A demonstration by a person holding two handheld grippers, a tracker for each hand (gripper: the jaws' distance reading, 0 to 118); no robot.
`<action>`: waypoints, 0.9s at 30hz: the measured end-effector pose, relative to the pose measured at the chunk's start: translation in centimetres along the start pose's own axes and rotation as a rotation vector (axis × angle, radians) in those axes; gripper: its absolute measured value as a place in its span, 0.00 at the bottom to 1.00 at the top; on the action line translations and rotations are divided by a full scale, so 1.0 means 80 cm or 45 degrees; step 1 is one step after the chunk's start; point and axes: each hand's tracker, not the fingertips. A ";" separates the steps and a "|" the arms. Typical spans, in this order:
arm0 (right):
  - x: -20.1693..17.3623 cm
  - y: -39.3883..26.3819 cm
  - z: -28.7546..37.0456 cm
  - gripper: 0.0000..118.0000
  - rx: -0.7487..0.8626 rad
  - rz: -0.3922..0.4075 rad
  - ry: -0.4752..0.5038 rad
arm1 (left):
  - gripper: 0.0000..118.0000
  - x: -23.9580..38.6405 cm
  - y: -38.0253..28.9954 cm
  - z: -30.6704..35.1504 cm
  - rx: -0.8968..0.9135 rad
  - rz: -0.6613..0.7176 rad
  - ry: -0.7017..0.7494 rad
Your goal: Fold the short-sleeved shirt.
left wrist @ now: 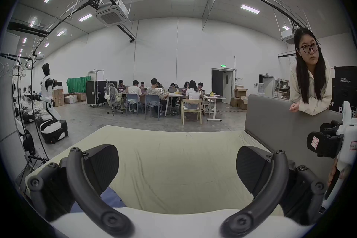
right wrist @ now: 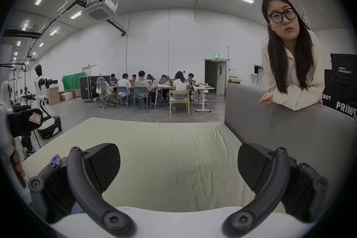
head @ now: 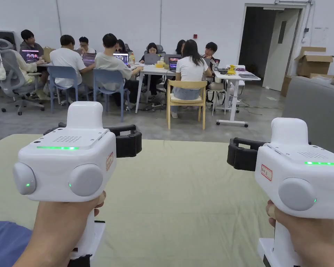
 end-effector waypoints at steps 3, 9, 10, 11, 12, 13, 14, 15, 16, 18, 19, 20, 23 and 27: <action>0.001 0.000 0.000 1.00 -0.002 0.000 -0.001 | 1.00 0.000 0.001 0.000 0.004 0.005 -0.002; 0.002 0.002 0.000 1.00 0.000 -0.008 -0.002 | 1.00 0.000 0.002 0.001 0.007 0.004 0.002; 0.002 0.002 0.000 1.00 0.000 -0.008 -0.002 | 1.00 0.000 0.002 0.001 0.006 0.002 -0.001; 0.002 0.002 0.000 1.00 0.001 -0.006 -0.001 | 1.00 0.000 0.002 0.001 0.005 0.003 0.000; 0.002 0.003 0.000 1.00 0.002 -0.005 -0.002 | 1.00 0.001 0.002 0.002 0.005 0.004 0.000; 0.001 0.002 0.000 1.00 0.003 -0.004 -0.001 | 1.00 0.001 0.002 0.002 0.004 0.003 -0.002; 0.001 0.003 0.001 1.00 0.004 -0.004 0.000 | 1.00 0.001 0.002 0.001 0.004 0.002 -0.003; 0.001 0.003 0.001 1.00 0.003 -0.004 0.001 | 1.00 0.001 0.002 0.001 0.004 0.002 -0.002; 0.001 0.003 0.001 1.00 0.003 -0.005 0.002 | 1.00 0.001 0.002 0.001 0.004 0.001 -0.002; 0.000 0.003 0.001 1.00 0.004 -0.004 0.004 | 1.00 0.000 0.002 0.001 0.005 0.003 -0.003; 0.000 0.003 0.001 1.00 0.004 -0.003 0.003 | 1.00 0.000 0.002 0.001 0.005 0.004 -0.002; 0.000 0.003 0.001 1.00 0.004 -0.002 0.002 | 1.00 0.000 0.002 0.001 0.004 0.004 -0.003; 0.000 0.003 0.000 1.00 0.002 -0.005 0.003 | 1.00 -0.001 0.002 0.000 0.004 0.006 -0.002; -0.001 0.004 0.001 1.00 0.004 -0.006 0.004 | 1.00 -0.002 0.002 0.000 0.003 0.007 -0.003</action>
